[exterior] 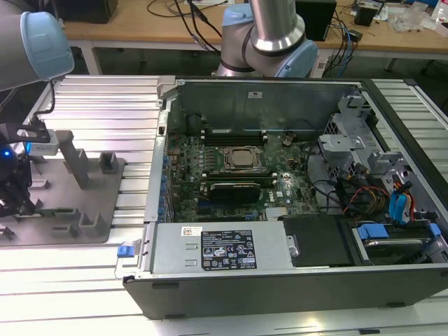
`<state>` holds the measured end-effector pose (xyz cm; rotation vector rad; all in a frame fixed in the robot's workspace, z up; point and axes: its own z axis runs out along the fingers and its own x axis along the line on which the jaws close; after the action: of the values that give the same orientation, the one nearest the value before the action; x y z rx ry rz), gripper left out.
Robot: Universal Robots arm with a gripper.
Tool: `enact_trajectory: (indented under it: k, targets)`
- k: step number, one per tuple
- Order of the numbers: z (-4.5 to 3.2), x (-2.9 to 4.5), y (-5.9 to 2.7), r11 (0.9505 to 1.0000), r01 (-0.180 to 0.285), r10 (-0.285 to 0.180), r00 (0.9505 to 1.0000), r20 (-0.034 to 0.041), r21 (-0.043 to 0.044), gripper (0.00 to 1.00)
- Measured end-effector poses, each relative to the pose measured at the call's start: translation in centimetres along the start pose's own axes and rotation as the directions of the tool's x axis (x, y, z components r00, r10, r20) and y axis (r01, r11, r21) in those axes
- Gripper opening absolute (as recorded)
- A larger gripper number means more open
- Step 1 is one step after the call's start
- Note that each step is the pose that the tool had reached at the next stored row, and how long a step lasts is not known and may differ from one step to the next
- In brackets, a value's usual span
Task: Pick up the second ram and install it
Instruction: 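Pick up the second ram and move it above second insertion slot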
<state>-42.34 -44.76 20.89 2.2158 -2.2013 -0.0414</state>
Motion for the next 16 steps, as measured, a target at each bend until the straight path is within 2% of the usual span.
enact_trajectory:
  k: [3, 8, 11, 15, 16]
  targets:
    - [0.00, 0.00, 0.00, 1.0000, -0.005, 0.005, 1.0000, 0.0003, 0.0001, 0.09]
    - [-1.13, -0.01, 0.03, 1.0000, -0.005, 0.005, 1.0000, 0.0002, 0.0000, 0.09]
    - [-2.59, -0.02, 0.07, 1.0000, -0.005, 0.005, 1.0000, 0.0002, 0.0000, 0.09]
    - [-3.54, -0.02, 0.11, 1.0000, -0.005, 0.005, 1.0000, 0.0002, 0.0000, 0.09]
    - [-4.00, -0.03, 0.12, 1.0000, -0.005, 0.005, 1.0000, 0.0003, 0.0001, 0.09]
